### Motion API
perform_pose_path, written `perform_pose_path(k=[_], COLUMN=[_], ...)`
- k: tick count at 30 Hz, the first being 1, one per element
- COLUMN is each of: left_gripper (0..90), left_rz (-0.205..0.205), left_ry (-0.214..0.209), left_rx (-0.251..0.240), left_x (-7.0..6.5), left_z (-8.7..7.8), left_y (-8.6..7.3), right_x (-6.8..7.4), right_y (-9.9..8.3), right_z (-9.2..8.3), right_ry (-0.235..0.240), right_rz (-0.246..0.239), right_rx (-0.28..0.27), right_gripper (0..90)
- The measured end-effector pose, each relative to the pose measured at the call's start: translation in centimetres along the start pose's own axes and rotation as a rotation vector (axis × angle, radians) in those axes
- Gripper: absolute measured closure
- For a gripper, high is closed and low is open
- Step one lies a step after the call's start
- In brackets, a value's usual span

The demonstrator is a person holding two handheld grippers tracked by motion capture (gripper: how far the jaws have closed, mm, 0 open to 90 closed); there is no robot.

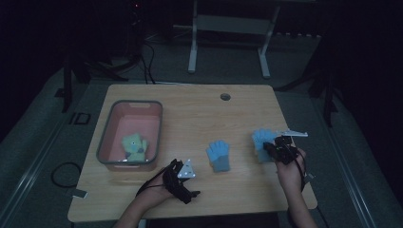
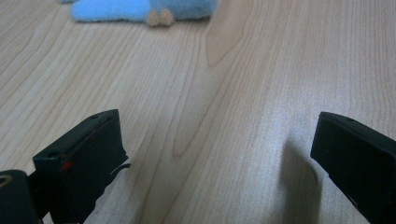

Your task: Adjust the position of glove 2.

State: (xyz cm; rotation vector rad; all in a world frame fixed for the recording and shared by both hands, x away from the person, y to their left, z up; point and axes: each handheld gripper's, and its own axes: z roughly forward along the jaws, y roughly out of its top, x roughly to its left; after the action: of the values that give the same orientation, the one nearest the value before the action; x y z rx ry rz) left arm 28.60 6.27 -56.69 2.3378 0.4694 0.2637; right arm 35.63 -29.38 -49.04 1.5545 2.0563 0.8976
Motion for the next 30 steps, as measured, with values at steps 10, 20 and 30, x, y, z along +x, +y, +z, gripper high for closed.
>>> perform_pose_path(k=[10,20,30], left_gripper=[2.8,2.8,2.8], left_rz=[0.005,0.004,0.004], left_ry=[0.000,0.000,-0.001], left_rx=[0.000,0.001,-0.001], left_x=[0.0,0.0,0.0], left_z=[0.0,0.0,0.0], left_y=[0.0,0.0,-0.1], right_x=[2.6,2.1,1.4], right_y=[-1.5,-2.9,-2.3], right_z=[2.5,4.3,2.9], right_ry=[-0.016,-0.038,-0.021], right_rz=[0.009,0.044,-0.002], right_rx=[0.050,0.101,0.053], right_gripper=[85.9,80.7,70.0])
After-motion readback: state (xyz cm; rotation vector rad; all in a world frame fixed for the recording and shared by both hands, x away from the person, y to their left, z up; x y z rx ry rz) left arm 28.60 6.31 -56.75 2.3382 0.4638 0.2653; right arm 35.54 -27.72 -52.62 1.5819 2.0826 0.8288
